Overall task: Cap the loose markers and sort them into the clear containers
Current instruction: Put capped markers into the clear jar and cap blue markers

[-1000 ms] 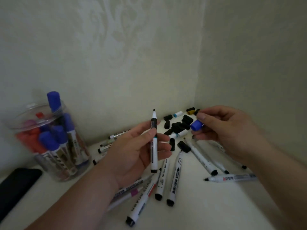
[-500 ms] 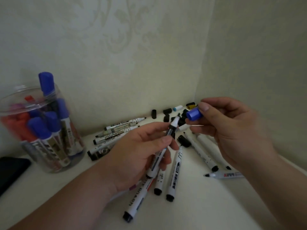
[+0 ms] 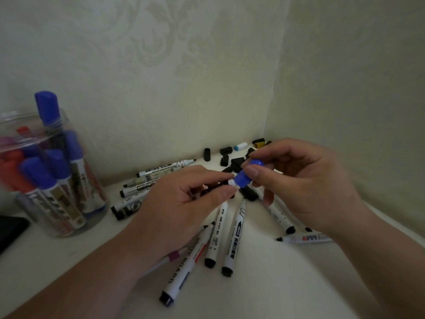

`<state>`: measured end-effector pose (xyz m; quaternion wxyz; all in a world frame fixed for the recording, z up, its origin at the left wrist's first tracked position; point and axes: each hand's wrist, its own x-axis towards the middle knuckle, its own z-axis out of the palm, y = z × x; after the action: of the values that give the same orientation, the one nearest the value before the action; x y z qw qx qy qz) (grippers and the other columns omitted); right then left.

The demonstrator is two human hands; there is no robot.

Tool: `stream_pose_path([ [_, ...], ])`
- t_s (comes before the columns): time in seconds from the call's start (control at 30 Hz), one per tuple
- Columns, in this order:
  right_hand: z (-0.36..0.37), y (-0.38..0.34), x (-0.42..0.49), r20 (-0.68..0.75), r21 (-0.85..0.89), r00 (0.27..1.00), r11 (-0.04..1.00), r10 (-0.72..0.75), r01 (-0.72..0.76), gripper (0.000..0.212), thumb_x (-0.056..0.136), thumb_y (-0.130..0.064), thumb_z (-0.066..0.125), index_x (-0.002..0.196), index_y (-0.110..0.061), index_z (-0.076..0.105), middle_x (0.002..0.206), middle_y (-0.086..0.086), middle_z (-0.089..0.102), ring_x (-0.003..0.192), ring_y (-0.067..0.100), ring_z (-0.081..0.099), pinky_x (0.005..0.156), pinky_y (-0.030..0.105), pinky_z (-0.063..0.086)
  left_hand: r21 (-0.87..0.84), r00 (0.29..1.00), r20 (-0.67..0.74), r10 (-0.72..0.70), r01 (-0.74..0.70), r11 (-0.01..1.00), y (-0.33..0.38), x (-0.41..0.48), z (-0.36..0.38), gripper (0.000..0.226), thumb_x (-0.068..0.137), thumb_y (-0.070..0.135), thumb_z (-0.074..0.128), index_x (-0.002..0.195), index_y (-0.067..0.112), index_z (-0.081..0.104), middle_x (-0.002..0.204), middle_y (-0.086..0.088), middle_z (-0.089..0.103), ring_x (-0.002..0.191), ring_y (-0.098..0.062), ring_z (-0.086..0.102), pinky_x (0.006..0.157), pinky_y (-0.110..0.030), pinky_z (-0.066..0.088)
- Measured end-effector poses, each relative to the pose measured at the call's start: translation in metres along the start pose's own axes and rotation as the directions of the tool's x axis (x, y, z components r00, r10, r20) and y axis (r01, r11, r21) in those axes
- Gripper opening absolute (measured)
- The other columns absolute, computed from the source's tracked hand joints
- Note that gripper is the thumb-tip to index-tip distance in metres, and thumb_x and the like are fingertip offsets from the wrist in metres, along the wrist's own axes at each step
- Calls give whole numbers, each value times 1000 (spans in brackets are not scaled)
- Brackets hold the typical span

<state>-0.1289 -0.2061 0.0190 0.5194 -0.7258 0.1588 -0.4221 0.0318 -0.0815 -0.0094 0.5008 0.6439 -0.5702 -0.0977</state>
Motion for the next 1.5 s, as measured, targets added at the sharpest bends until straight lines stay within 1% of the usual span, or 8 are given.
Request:
stream_pose_path([
  [0.23, -7, -4, 0, 99, 72, 994, 996, 37, -44, 27, 65, 1, 75, 91, 2, 68, 87, 19, 75, 75, 35, 74, 70, 36, 63, 128, 988, -70, 138, -128, 983, -5, 3, -2, 24, 90, 37, 70, 113, 43, 73, 84, 12, 64, 81, -16, 61, 67, -16, 44],
  [0.47, -5, -1, 0, 115, -7, 991, 997, 72, -72, 21, 61, -11, 79, 81, -9, 73, 82, 16, 75, 71, 33, 75, 69, 34, 62, 148, 985, -28, 173, -167, 975, -6, 3, -5, 25, 89, 45, 67, 113, 41, 73, 81, 13, 62, 81, -14, 61, 68, -14, 41],
  [0.57, -7, -3, -2, 144, -100, 987, 994, 66, -52, 20, 62, -15, 80, 82, -11, 76, 82, 13, 76, 72, 30, 75, 69, 32, 62, 186, 985, 11, 174, -173, 967, -6, 3, -4, 27, 87, 49, 67, 112, 40, 74, 82, 13, 64, 83, -12, 61, 69, -20, 44],
  [0.83, -6, -10, -2, 182, -212, 974, 973, 133, -93, 22, 64, -26, 78, 82, -14, 76, 70, 10, 74, 61, 27, 73, 65, 39, 61, 238, 983, 42, 179, -184, 954, -5, 2, -5, 27, 90, 49, 66, 113, 36, 73, 85, 19, 67, 85, -6, 63, 72, -20, 45],
  [0.97, -5, -11, 0, 186, -165, 961, 971, 203, -173, 25, 66, -22, 78, 82, -4, 72, 67, 17, 72, 54, 32, 69, 56, 42, 60, 234, 979, 58, 194, -203, 951, -3, 0, -5, 25, 91, 45, 66, 112, 34, 74, 83, 16, 66, 83, -9, 62, 70, -20, 45],
  [1.17, -1, -7, 1, 196, -36, 931, 951, 309, -308, 20, 68, -19, 77, 76, -3, 70, 67, 23, 69, 47, 25, 60, 44, 29, 50, 247, 977, 94, 191, -209, 946, -3, 0, -6, 22, 94, 43, 66, 114, 37, 72, 84, 16, 66, 84, -10, 62, 71, -27, 48],
  [1.33, 2, 1, 0, 177, -9, 950, 965, 259, -261, 22, 70, -19, 75, 86, -3, 71, 73, 20, 71, 54, 26, 63, 50, 31, 53, 233, 986, 86, 145, -162, 959, -6, 3, -6, 22, 93, 41, 66, 114, 38, 72, 87, 17, 67, 88, -8, 63, 74, -25, 48],
  [1.5, -2, 5, 0, 160, -30, 974, 987, 161, -158, 26, 73, -15, 74, 97, -7, 72, 78, 13, 73, 62, 27, 65, 54, 33, 57, 219, 983, 101, 155, -174, 960, -7, 4, -5, 26, 96, 41, 55, 116, 35, 71, 75, 17, 59, 77, -9, 58, 65, -14, 38],
])
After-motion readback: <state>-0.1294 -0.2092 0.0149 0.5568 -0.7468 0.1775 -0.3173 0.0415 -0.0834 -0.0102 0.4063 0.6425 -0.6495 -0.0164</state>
